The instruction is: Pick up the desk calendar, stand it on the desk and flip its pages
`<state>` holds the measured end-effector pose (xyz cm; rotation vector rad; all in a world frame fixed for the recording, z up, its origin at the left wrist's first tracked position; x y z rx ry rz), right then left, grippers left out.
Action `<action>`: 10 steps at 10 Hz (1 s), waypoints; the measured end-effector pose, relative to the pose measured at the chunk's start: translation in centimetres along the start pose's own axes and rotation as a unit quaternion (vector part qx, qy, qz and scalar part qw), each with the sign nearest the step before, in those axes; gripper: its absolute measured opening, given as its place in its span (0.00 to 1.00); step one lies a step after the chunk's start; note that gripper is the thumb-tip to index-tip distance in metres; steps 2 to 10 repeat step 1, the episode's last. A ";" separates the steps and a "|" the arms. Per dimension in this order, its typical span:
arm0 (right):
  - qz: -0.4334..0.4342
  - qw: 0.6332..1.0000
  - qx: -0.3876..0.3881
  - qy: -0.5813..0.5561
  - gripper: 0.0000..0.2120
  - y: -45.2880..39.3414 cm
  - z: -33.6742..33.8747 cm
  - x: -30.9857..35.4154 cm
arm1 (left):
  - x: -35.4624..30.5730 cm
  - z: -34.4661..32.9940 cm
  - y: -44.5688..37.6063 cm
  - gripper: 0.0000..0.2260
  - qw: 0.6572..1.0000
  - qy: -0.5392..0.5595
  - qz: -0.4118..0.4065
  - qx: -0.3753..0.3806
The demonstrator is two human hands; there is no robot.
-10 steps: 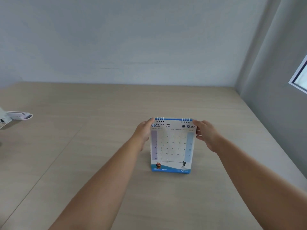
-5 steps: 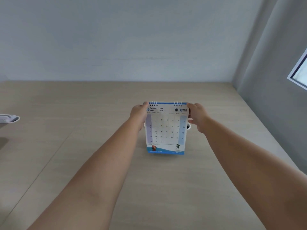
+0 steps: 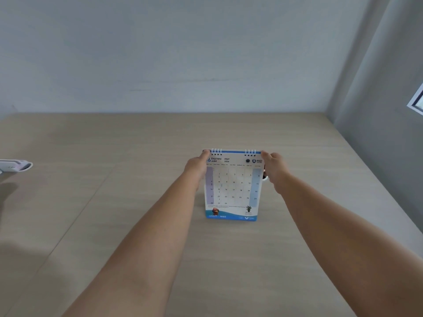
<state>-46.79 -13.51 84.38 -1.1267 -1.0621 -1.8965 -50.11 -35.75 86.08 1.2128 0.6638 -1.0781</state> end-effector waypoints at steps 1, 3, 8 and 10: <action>-0.008 0.998 -0.045 -0.035 0.17 0.8 1.1 0.5 | 1.1 -0.3 1.3 0.31 1.000 -0.026 -0.001 0.003; -0.008 0.998 -0.045 -0.035 0.17 0.8 1.1 0.5 | 1.1 -0.3 1.3 0.31 1.000 -0.026 -0.001 0.003; -0.008 0.998 -0.045 -0.035 0.17 0.8 1.1 0.5 | 1.1 -0.3 1.3 0.31 1.000 -0.026 -0.001 0.003; -0.008 0.998 -0.045 -0.035 0.17 0.8 1.1 0.5 | 1.1 -0.3 1.3 0.31 1.000 -0.026 -0.001 0.003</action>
Point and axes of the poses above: each hand's wrist, its own y-axis away from the middle knuckle, its own z-axis out of the back of the hand, x = y × z, the point moved 4 cm from there along -y, towards the middle knuckle, and after that the axes turned 2 degrees about x, right-handed, at the moved point
